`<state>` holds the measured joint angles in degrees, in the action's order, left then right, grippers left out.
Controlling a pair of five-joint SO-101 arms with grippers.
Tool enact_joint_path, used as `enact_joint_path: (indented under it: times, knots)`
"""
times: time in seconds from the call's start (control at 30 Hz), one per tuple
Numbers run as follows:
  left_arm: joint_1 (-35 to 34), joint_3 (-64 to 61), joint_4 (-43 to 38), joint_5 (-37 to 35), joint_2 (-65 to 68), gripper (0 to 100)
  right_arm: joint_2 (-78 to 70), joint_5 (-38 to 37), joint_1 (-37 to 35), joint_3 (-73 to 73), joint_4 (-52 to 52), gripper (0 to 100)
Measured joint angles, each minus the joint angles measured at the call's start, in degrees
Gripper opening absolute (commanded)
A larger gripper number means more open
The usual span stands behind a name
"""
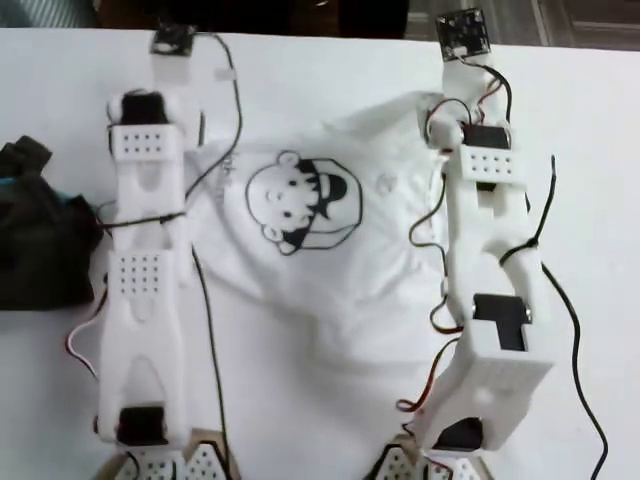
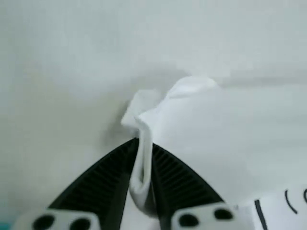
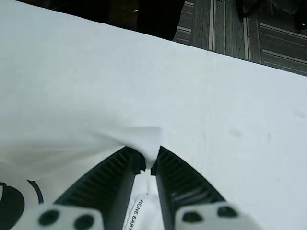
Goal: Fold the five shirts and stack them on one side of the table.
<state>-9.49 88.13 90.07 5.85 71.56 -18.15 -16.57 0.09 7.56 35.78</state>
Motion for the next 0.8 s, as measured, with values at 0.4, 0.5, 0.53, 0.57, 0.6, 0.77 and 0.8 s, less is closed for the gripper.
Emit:
enact_joint_path:
  times: [0.4, 0.5, 0.53, 0.57, 0.6, 0.77, 0.8]
  knots:
    - [3.6, 3.0, -0.5, -9.3, 2.5, 17, 0.0, 0.0, 0.0, 0.0, 0.0, 1.9]
    - [3.6, 5.2, 0.0, -11.9, 2.5, 16, 0.0, 0.0, 0.0, 0.0, 0.0, 1.9]
    - [3.3, 5.2, 0.4, -12.2, 2.5, 16, 0.0, 0.0, 0.0, 0.0, 0.0, 1.9]
    - [3.0, 5.2, 0.6, -12.4, 2.5, 16, 0.0, 0.0, 0.0, 0.0, 0.0, 1.9]
    - [2.3, 5.2, 0.7, -12.4, 2.5, 16, 0.0, 0.0, 0.0, 0.0, 0.0, 1.9]
    - [-2.5, 5.2, 1.2, -3.0, 1.2, 16, 0.0, 0.0, 0.0, 0.0, 0.0, 1.9]
    - [-2.8, 5.2, 2.0, 1.4, 1.0, 16, 0.0, 0.0, 0.0, 0.0, 0.0, 1.9]
